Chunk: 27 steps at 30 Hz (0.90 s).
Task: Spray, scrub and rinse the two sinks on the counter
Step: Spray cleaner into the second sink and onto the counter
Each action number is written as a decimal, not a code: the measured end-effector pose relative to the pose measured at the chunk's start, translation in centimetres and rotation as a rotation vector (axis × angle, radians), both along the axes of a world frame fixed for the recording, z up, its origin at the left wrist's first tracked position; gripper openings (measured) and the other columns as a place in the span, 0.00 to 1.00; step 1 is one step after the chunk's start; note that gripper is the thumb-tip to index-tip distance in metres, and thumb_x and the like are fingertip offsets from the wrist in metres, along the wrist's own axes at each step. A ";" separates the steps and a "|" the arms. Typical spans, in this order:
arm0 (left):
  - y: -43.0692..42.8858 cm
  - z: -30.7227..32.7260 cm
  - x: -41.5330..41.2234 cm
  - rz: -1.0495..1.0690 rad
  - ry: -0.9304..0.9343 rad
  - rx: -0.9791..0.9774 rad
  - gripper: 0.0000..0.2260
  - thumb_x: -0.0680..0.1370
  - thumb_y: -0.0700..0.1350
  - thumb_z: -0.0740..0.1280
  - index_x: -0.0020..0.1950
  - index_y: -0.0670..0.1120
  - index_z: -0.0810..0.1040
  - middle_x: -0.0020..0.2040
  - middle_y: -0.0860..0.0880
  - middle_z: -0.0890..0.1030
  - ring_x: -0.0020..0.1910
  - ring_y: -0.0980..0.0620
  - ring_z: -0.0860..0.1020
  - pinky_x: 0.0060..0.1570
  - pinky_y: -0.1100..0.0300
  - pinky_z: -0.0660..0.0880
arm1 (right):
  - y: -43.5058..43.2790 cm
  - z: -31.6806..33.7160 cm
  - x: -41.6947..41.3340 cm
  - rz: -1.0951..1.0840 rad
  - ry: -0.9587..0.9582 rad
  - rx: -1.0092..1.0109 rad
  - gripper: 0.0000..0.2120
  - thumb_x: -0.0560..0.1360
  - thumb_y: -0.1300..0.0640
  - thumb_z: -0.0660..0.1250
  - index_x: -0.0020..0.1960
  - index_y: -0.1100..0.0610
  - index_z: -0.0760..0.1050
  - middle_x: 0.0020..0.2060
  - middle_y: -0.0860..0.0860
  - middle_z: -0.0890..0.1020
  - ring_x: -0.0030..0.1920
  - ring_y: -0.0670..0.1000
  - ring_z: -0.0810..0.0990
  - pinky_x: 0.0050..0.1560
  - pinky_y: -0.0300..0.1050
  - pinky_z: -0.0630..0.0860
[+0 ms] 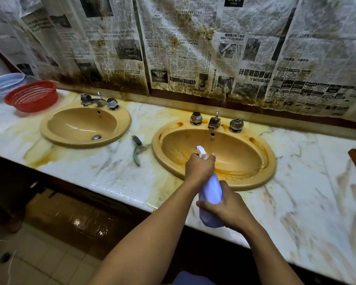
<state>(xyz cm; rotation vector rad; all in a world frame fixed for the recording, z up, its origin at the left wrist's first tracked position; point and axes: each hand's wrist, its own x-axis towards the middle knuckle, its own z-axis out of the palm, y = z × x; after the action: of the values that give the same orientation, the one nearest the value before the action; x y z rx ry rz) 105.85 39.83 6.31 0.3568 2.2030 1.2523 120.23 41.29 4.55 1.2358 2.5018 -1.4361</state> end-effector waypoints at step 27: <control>-4.3 0.1 -0.5 0.171 0.009 -0.030 0.12 0.80 0.53 0.66 0.50 0.43 0.78 0.42 0.49 0.79 0.46 0.43 0.77 0.39 0.55 0.67 | -2.5 -0.4 -1.0 0.123 0.023 -0.007 0.43 0.57 0.27 0.72 0.69 0.38 0.67 0.56 0.44 0.82 0.54 0.49 0.81 0.53 0.53 0.80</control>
<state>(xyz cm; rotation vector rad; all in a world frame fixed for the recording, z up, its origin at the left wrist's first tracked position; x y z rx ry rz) 105.35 35.50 6.37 0.1648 2.2968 1.3073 119.27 38.83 4.12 1.0498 2.5355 -1.4375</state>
